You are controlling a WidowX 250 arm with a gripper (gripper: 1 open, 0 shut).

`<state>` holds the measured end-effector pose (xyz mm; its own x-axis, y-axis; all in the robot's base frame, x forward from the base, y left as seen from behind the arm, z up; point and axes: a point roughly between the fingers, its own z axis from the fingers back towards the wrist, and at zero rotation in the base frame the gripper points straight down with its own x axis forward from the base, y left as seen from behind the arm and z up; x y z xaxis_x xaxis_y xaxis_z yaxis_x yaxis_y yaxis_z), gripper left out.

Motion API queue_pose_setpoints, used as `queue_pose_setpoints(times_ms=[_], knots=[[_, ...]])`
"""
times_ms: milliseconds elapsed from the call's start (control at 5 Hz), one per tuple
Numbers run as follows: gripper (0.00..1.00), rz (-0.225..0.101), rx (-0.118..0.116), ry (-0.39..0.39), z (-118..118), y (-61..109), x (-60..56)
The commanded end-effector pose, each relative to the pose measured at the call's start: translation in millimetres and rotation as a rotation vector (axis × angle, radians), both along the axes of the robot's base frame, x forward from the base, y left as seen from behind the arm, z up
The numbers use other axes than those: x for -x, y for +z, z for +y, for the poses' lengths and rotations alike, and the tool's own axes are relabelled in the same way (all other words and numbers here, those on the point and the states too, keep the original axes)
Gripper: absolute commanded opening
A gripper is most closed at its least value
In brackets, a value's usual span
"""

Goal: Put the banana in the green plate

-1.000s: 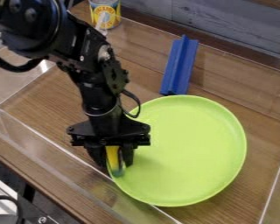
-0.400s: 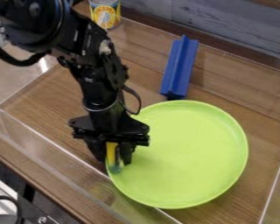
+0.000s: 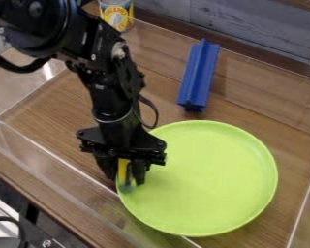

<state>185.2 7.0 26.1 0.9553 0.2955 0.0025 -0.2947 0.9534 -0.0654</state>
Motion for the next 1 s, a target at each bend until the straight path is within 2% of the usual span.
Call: queue_pose_setpoints(times_ms=[0,400,800], knots=[[0.00,0.001,-0.004,0.013,-5,3.9,-3.1],[0.00,-0.001,-0.011,0.045,-24,4.2,-13.3],[0.00,-0.003,-0.021,0.064,-23,6.3,-12.3]])
